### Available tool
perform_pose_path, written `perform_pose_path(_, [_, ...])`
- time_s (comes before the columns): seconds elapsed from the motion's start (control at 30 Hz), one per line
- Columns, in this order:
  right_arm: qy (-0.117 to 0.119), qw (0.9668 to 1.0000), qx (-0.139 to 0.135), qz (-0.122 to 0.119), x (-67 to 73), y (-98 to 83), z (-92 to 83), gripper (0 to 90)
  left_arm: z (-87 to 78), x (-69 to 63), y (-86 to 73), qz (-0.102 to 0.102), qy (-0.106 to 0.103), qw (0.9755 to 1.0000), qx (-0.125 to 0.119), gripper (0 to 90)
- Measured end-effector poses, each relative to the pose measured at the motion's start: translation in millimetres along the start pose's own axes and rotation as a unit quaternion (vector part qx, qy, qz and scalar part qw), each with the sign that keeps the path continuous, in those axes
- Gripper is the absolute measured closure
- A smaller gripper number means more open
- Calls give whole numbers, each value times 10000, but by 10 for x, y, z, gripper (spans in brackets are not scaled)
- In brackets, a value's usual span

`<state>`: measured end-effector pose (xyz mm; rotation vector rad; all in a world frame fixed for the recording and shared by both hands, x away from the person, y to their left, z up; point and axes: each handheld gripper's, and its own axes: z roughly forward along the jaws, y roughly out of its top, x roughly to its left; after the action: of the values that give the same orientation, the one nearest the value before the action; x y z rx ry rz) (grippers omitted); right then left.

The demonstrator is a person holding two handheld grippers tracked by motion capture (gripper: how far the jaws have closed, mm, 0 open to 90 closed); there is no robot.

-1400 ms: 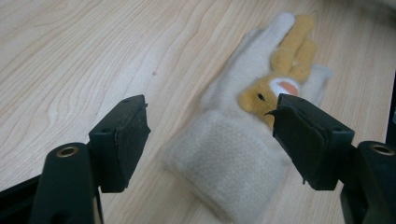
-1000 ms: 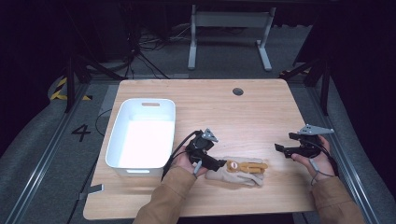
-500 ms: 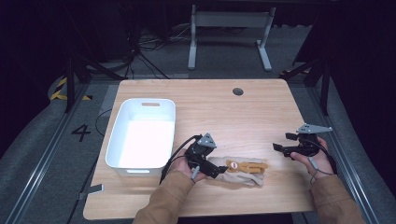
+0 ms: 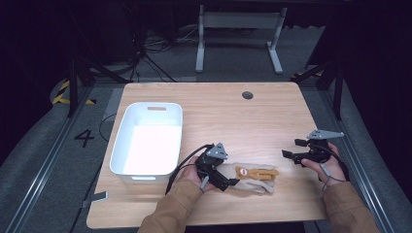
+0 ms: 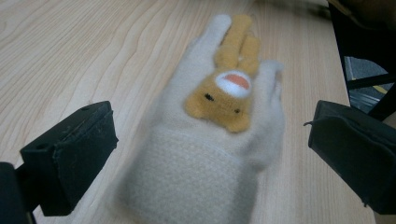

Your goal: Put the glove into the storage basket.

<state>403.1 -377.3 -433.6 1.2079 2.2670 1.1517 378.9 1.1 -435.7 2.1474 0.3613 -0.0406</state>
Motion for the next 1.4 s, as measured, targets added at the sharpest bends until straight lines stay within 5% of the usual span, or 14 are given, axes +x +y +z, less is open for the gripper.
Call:
perform_pose_path(0.27, [139,9998,-77,79,3,-7,-10,178,109,5,-34,101,-8,9999,-34,3])
perform_pose_path(0.4, [161,9998,-85,91,10,-8,-6,180,171,-8,-46,249,74,9996,130,1])
perform_pose_path(1.4, [199,9997,-62,143,9,-39,-20,195,423,103,-102,389,338,9937,999,9])
